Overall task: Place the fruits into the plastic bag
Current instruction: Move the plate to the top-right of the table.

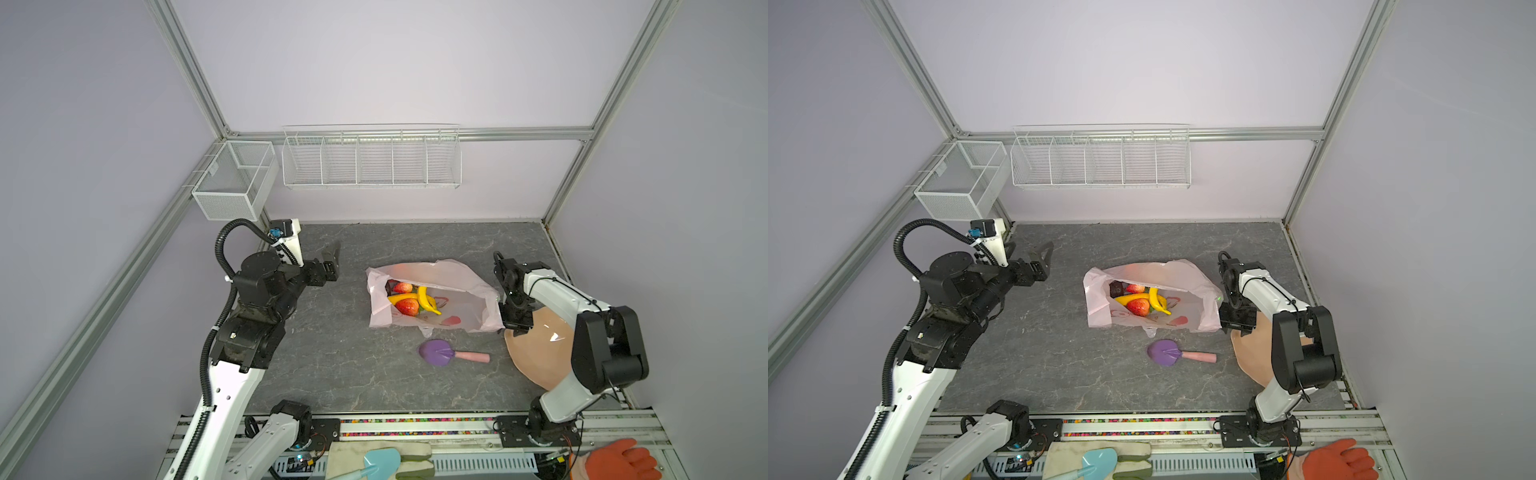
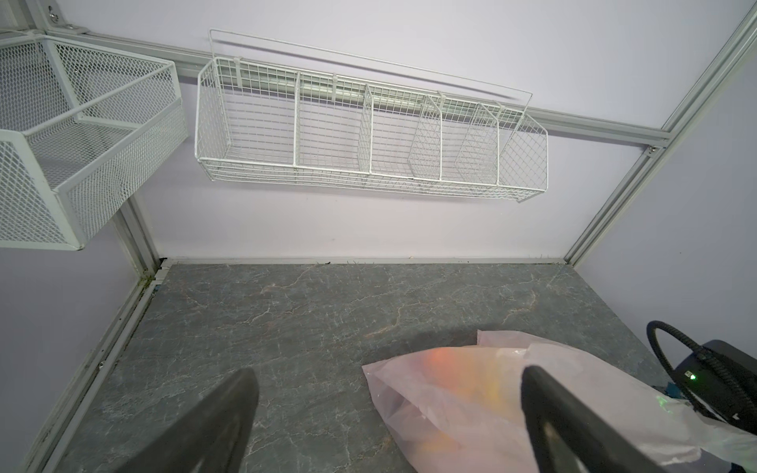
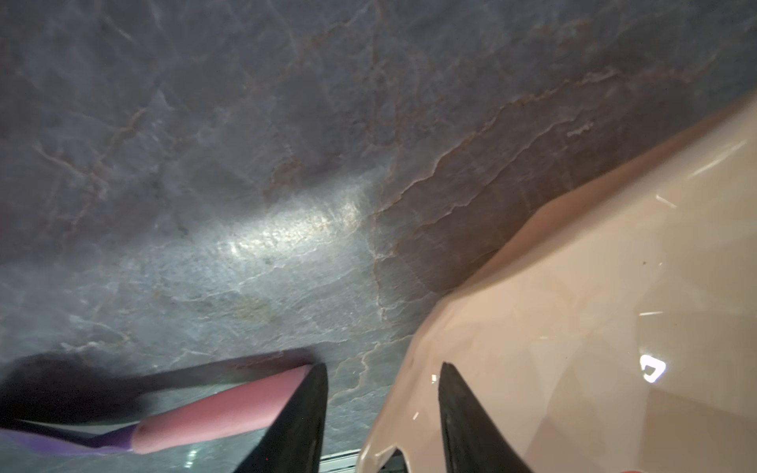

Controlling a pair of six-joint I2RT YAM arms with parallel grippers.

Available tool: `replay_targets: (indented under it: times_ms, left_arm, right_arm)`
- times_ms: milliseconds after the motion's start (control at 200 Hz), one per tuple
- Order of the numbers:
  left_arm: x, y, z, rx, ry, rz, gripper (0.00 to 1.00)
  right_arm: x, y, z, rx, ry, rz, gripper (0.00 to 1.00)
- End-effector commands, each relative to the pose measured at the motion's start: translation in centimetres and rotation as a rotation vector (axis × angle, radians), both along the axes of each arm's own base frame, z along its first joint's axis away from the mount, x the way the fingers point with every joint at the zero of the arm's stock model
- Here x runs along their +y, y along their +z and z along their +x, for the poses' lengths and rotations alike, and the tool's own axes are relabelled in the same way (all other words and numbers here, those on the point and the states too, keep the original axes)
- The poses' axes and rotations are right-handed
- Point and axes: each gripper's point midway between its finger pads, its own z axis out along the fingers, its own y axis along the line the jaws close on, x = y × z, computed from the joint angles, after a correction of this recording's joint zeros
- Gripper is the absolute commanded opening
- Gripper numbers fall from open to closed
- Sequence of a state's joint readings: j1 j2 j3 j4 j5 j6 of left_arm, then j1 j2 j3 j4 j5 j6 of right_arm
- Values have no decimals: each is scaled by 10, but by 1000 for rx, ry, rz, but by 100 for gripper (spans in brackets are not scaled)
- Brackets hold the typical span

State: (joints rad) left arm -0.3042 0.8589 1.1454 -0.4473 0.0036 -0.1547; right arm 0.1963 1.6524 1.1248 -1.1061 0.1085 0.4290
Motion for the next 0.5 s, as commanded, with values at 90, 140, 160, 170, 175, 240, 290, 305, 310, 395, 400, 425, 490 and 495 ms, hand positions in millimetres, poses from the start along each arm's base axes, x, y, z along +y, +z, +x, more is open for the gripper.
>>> replay_targets:
  times_ms: [90, 140, 160, 170, 175, 240, 290, 305, 310, 395, 400, 425, 490, 495]
  left_arm:
    - [5, -5, -7, 5, 13, 51, 99]
    - [6, -5, -7, 2, 12, 59, 99]
    - [5, -5, -7, 1, 12, 61, 99]
    - [5, -5, -7, 0, 12, 62, 99]
    - [6, -5, -7, 0, 12, 63, 99]
    - [6, -5, -7, -1, 15, 69, 99]
    - [6, -5, -7, -4, 15, 73, 99]
    - [6, -5, -7, -6, 14, 73, 99]
    - [6, -5, -7, -6, 16, 72, 99]
    - [7, -3, -7, -14, 18, 69, 99]
    - [7, -3, -7, -15, 18, 69, 99]
    - [6, -3, -7, -18, 15, 69, 99]
    - [6, -3, -7, -18, 15, 72, 99]
    - [6, -4, -7, -17, 16, 73, 99]
  right_arm:
    - [-4, 5, -1, 22, 27, -28, 27]
    - [-3, 7, 0, 18, 29, -23, 23]
    - [-3, 8, 0, 19, 29, -20, 21]
    - [-2, 9, 1, 17, 29, -18, 20]
    - [-2, 9, 1, 18, 30, -17, 19]
    - [3, 13, 5, 11, 32, 7, 12]
    - [6, 18, 10, 0, 34, 22, 7]
    - [6, 19, 12, -2, 34, 24, 7]
    - [7, 20, 12, -4, 35, 26, 7]
    - [7, 30, 25, -23, 53, 18, 7]
    - [7, 30, 25, -23, 55, 17, 7]
    - [7, 33, 29, -27, 63, 13, 7]
    - [6, 39, 42, -41, 90, 0, 7]
    - [6, 40, 43, -43, 92, 0, 7]
